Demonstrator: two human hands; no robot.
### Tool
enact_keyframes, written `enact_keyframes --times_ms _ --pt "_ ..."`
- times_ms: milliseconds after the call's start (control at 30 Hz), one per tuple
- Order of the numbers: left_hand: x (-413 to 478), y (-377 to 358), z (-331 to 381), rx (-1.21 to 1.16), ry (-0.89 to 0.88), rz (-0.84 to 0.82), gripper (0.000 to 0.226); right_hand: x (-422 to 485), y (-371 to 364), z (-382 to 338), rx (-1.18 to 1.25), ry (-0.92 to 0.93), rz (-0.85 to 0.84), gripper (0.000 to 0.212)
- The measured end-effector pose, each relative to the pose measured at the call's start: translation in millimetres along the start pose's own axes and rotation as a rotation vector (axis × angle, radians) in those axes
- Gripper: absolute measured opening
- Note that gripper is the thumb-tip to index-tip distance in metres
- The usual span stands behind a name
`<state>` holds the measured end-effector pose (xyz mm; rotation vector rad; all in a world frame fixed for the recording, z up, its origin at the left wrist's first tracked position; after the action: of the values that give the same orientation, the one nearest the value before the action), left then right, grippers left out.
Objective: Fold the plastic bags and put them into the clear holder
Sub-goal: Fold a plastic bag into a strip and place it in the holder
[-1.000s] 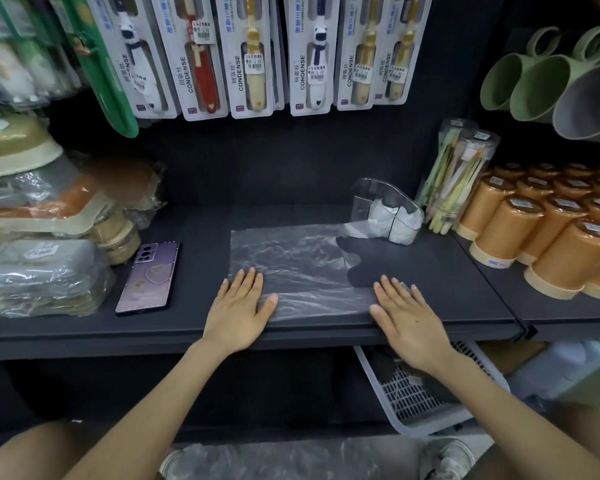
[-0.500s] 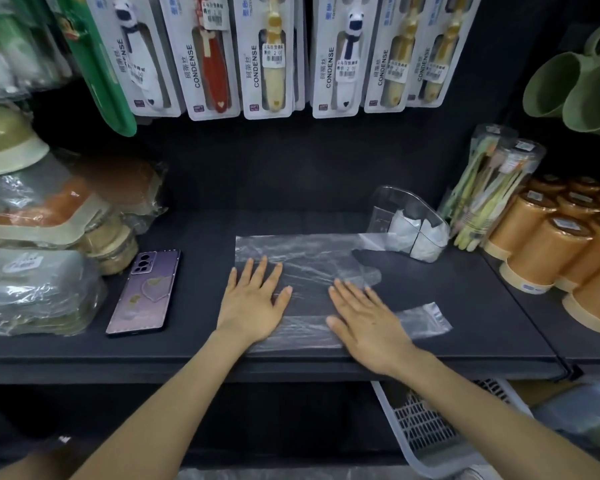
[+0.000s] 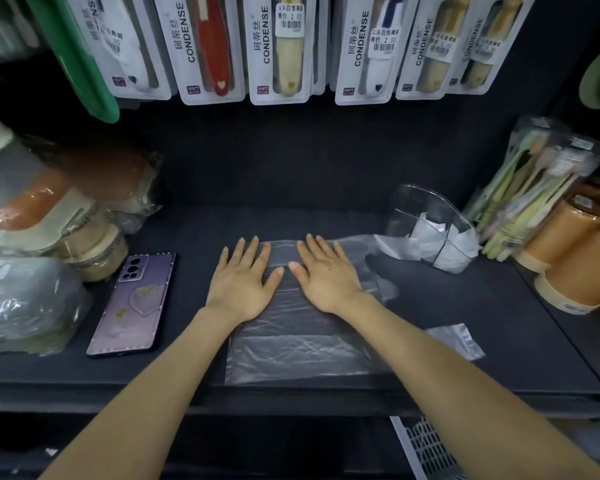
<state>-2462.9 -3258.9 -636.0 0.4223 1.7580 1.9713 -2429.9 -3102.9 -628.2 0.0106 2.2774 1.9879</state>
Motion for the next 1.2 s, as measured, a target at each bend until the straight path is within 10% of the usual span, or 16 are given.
enact_keyframes --times_ms 233,467,800,1033,1200 --pt "-1 1 -3 -0.040 0.000 0.027 0.064 -27 14 76 0.106 -0.101 0.048 0.055" --pt "-59 25 7 -0.444 -0.244 0.546 0.046 -139 22 29 0.281 0.316 0.388 0.044" --pt "-140 14 16 -0.612 -0.385 0.323 0.052 -161 10 20 0.325 0.301 0.346 0.019" --pt "-176 22 14 -0.540 -0.523 0.311 0.049 -193 48 20 0.861 -0.014 -0.128 0.012" --pt "-163 32 18 -0.856 -0.291 0.269 0.017 -182 60 19 0.805 -0.052 -0.369 0.018"
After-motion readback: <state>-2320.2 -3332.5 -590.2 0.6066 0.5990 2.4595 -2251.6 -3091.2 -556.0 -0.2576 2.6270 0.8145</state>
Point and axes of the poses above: each hand's wrist, its own x-axis towards the middle knuckle, its own y-axis out of the back of the hand, z = x × y, the point moved 2 cm from there along x, towards the middle knuckle, and after that the axes turned 6 degrees about -y, right-handed, at the moved point
